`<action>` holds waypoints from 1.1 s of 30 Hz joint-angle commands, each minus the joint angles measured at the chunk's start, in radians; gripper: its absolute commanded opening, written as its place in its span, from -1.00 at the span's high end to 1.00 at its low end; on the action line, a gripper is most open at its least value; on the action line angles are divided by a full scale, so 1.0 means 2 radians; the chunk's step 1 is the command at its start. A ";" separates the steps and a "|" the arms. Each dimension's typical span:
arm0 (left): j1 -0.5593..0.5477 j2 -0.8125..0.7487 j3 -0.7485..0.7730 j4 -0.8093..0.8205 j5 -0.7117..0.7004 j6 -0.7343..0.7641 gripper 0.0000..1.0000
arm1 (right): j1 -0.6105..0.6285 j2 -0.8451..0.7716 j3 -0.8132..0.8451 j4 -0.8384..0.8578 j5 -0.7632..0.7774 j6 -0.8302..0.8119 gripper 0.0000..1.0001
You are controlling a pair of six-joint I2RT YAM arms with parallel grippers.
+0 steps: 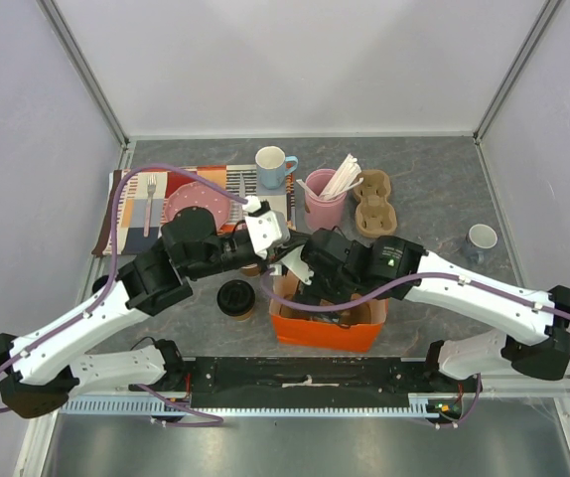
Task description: Pack the takeout coffee
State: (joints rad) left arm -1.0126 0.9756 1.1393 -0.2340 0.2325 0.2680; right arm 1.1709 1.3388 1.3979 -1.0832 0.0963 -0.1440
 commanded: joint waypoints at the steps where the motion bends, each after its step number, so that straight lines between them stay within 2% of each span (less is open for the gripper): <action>1: 0.007 0.025 0.042 -0.059 -0.075 -0.012 0.96 | 0.001 -0.036 0.040 0.061 0.039 0.021 -0.96; 7: 0.012 0.008 0.052 -0.065 -0.073 -0.014 0.95 | 0.001 -0.057 -0.015 0.067 0.025 0.025 -0.96; 12: 0.012 -0.006 0.060 -0.073 -0.069 0.012 0.96 | -0.001 -0.072 -0.026 0.070 0.021 0.043 -0.96; 16: 0.012 -0.005 0.072 -0.088 -0.107 -0.001 0.95 | -0.001 -0.064 0.006 0.071 0.019 0.038 -0.96; 24: 0.029 0.005 0.091 -0.097 -0.109 -0.015 0.95 | -0.002 -0.044 0.063 0.068 0.055 0.036 -0.96; 33: 0.051 0.013 0.094 -0.121 -0.115 -0.029 0.96 | -0.002 -0.054 0.096 0.093 0.035 0.034 -0.96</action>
State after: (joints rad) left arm -0.9390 0.9844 1.2842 -0.4557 0.0250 0.2531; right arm 1.1687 1.2530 1.5227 -0.9726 0.1650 -0.0746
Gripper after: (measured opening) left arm 0.026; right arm 0.979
